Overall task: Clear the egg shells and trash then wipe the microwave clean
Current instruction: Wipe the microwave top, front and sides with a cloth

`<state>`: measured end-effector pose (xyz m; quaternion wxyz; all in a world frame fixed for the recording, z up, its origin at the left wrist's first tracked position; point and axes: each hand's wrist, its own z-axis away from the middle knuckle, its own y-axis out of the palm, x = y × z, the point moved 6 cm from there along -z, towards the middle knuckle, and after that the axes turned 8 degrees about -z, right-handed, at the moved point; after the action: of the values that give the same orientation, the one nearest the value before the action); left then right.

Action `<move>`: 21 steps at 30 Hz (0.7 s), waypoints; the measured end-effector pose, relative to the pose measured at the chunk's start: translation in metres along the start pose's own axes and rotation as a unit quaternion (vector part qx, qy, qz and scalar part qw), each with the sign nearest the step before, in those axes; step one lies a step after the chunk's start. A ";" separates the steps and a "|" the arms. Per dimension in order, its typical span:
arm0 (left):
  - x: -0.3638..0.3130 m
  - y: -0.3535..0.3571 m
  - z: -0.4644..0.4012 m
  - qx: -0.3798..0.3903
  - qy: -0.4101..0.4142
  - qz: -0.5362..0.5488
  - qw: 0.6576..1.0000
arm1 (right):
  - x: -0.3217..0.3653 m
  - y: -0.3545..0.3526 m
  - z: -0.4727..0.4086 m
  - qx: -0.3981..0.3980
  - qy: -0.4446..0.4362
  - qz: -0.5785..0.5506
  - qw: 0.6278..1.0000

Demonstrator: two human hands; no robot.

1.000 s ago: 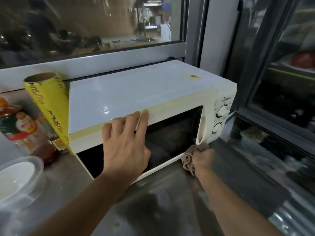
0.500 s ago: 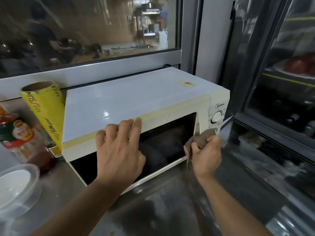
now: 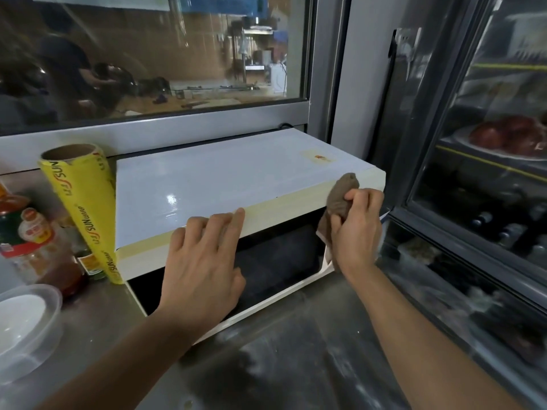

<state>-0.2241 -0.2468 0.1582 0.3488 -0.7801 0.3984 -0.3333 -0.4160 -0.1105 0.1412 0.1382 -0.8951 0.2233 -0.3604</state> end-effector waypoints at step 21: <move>0.044 -0.005 0.033 -0.050 -0.043 0.014 0.998 | 0.085 0.028 0.081 0.038 -0.032 -0.203 0.978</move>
<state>-0.1753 -0.2730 0.1553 0.3306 -0.8046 0.4103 -0.2739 -0.3128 -0.1695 0.1224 0.1030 -0.9271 0.0187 -0.3599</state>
